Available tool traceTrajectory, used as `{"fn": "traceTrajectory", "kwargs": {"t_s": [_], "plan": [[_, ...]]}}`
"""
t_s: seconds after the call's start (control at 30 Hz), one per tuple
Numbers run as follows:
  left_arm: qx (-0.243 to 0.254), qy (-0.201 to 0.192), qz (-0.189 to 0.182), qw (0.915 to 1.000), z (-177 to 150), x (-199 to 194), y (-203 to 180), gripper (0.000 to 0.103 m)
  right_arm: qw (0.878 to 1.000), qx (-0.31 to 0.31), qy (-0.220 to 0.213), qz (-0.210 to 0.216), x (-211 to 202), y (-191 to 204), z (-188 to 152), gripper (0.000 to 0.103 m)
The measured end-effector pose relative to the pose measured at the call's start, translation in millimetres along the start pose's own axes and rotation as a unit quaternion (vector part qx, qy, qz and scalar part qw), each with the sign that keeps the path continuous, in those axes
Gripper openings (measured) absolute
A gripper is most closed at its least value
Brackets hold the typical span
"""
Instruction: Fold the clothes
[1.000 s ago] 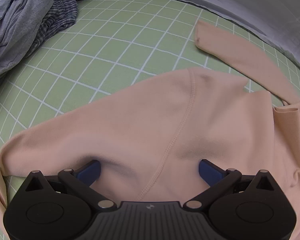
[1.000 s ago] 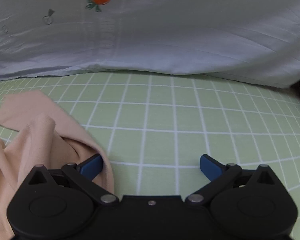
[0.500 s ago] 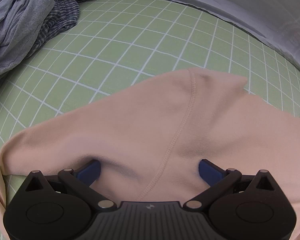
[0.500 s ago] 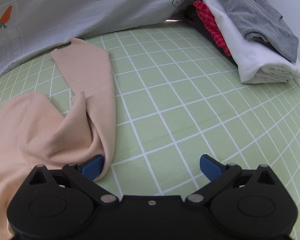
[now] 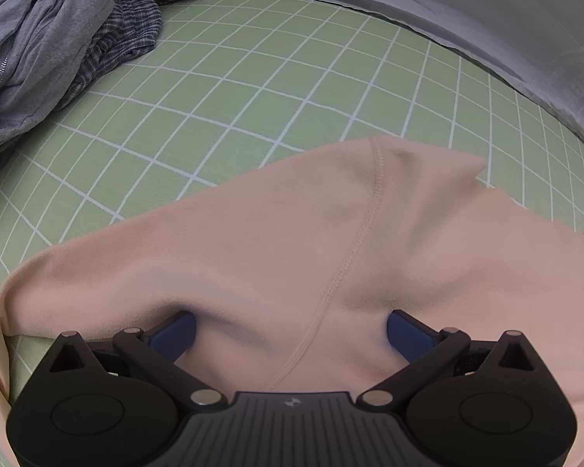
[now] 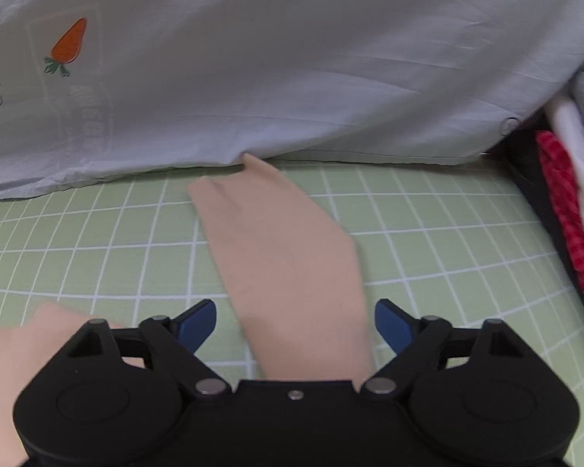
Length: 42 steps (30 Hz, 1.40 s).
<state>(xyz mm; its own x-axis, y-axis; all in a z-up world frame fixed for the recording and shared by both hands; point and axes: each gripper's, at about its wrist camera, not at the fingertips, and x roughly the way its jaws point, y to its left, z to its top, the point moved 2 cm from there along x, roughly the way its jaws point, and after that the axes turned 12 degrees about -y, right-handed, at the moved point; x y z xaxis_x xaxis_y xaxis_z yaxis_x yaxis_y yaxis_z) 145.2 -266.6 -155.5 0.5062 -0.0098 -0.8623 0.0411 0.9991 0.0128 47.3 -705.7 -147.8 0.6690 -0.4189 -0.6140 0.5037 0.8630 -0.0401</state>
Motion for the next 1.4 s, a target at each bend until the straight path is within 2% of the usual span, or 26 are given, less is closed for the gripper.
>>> {"fn": "traceTrajectory", "kwargs": {"t_s": [0.1,0.17,0.2,0.23,0.3,0.4,0.53,0.6,0.67,0.8,0.87,0.9,0.93,1.0,1.13,1.17,1.2,1.23,1.3,1.4], "plan": [[-0.001,-0.002,0.001,1.0,0,0,0,0.103,1.0,-0.024,0.003,0.005,10,12,-2,0.065],[-0.003,-0.003,0.002,1.0,0,1,-1,0.103,1.0,-0.017,-0.001,0.008,9,8,-1,0.058],[-0.004,-0.004,0.002,1.0,0,1,-1,0.103,1.0,-0.013,-0.003,0.009,9,6,-1,0.043],[-0.005,-0.005,0.003,1.0,0,1,-1,0.103,1.0,-0.01,-0.004,0.011,9,4,-1,0.023],[-0.007,-0.004,0.004,1.0,0,1,-1,0.103,1.0,-0.001,-0.012,0.008,6,-5,0,0.007],[-0.008,-0.002,0.005,0.9999,1,1,-1,0.103,0.997,0.063,-0.044,-0.021,-16,-40,1,0.006],[-0.011,-0.007,0.007,0.9999,0,0,-1,0.103,0.983,0.124,-0.065,-0.116,-69,-101,-14,0.005],[-0.013,-0.007,0.008,0.9999,0,0,-2,0.103,0.974,0.148,-0.054,-0.163,-96,-129,-34,0.005],[-0.013,-0.005,0.008,0.9999,1,1,-2,0.103,0.961,0.184,-0.025,-0.203,-123,-159,-64,0.005],[-0.016,-0.001,0.009,0.9998,1,1,-2,0.103,0.947,0.24,0.035,-0.213,-151,-177,-121,0.005],[-0.018,0.004,0.011,0.9998,2,2,-2,0.103,0.942,0.262,0.024,-0.207,-162,-176,-133,0.008],[-0.019,0.006,0.011,0.9997,2,2,-2,0.103,0.938,0.273,0.019,-0.211,-163,-176,-133,0.014],[-0.019,0.008,0.011,0.9997,3,2,-2,0.103,0.934,0.284,0.015,-0.216,-163,-177,-133,0.031],[-0.02,0.011,0.012,0.9997,3,3,-2,0.103,0.927,0.299,0.004,-0.224,-161,-181,-130,0.05],[-0.02,0.012,0.012,0.9997,3,4,-2,0.103,0.921,0.302,-0.001,-0.247,-150,-196,-120,0.053],[-0.02,0.011,0.012,0.9997,3,3,-2,0.103,0.917,0.307,0.0,-0.256,-149,-200,-120,0.052],[-0.02,0.01,0.012,0.9997,3,3,-2,0.103,0.912,0.316,0.002,-0.263,-149,-205,-121,0.046],[-0.021,0.009,0.012,0.9997,2,3,-2,0.103,0.907,0.323,0.003,-0.27,-149,-210,-123,0.03],[-0.021,0.007,0.013,0.9997,2,3,-3,0.103,0.9,0.335,0.002,-0.279,-157,-215,-128,0.005],[-0.022,0.006,0.013,0.9997,1,3,-3,0.103,0.897,0.336,0.006,-0.286,-174,-210,-140,0.004]]}}
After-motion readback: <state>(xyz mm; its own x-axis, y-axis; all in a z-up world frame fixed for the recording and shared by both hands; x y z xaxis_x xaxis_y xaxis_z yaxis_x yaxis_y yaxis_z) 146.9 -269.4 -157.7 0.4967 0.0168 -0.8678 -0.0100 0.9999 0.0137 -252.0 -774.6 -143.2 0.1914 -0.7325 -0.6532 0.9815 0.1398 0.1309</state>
